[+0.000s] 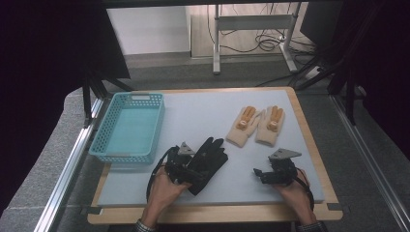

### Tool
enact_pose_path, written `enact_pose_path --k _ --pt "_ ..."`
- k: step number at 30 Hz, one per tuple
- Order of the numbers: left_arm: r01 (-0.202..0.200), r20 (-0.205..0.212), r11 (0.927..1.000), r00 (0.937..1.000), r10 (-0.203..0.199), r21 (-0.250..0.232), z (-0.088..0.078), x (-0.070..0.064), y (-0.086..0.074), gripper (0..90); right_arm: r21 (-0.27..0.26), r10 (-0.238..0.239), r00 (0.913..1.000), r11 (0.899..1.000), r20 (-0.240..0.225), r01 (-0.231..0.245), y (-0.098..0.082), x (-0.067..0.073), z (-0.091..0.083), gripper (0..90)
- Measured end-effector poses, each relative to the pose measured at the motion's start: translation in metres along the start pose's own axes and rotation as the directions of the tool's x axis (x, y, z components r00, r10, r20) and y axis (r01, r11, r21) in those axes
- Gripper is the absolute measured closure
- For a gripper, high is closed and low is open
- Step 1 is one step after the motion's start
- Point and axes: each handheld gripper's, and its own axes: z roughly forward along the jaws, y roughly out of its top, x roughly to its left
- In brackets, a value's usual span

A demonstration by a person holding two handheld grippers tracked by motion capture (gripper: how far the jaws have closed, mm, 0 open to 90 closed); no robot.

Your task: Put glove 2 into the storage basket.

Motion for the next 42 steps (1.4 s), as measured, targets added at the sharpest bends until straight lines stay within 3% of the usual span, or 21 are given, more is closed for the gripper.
enact_pose_path --k 7,12,18,23,27,28,31,34,37,42 --pt "-0.012 -0.044 0.9992 0.9990 0.013 0.037 0.020 -0.003 0.002 0.0 0.000 0.001 1.0000 1.000 -0.001 -0.001 0.000 0.000 0.000 19.3" --pt "-0.008 -0.017 0.9981 0.9998 0.009 0.061 0.029 -0.004 0.001 0.0 0.000 0.001 1.0000 1.000 -0.002 -0.001 0.000 0.000 0.000 19.4" --pt "-0.034 -0.021 0.9968 0.9992 0.035 0.072 0.030 -0.009 0.003 0.0 0.001 0.002 1.0000 1.000 -0.003 -0.002 0.000 0.000 0.000 19.3" --pt "-0.039 -0.032 0.9927 0.9986 0.043 0.114 0.038 -0.007 0.002 0.0 0.001 0.001 1.0000 1.000 -0.003 -0.001 0.000 0.000 0.000 19.3" --pt "-0.071 -0.064 0.9858 0.9946 0.082 0.152 0.042 -0.011 0.003 0.2 0.001 0.001 1.0000 1.000 -0.003 -0.001 0.000 0.000 0.000 19.3" --pt "-0.089 -0.083 0.9824 0.9912 0.103 0.164 0.043 -0.014 0.004 1.9 0.001 0.000 1.0000 1.000 -0.003 0.000 0.000 0.000 0.000 19.3" --pt "-0.083 -0.066 0.9805 0.9932 0.096 0.178 0.040 -0.015 0.007 12.6 0.001 0.001 1.0000 1.000 -0.003 -0.001 0.000 0.000 0.000 19.3" --pt "-0.087 -0.061 0.9801 0.9932 0.099 0.178 0.036 -0.014 0.010 29.2 0.001 0.000 1.0000 1.000 -0.002 0.000 0.000 0.000 0.000 19.2" --pt "-0.088 -0.055 0.9823 0.9936 0.098 0.165 0.034 -0.013 0.011 54.1 -0.001 0.001 1.0000 1.000 -0.002 -0.001 0.000 0.000 0.000 19.3" --pt "-0.047 -0.028 0.9895 0.9983 0.051 0.137 0.029 -0.003 0.010 68.4 -0.001 0.002 1.0000 1.000 -0.002 -0.002 0.000 0.000 0.000 19.3"
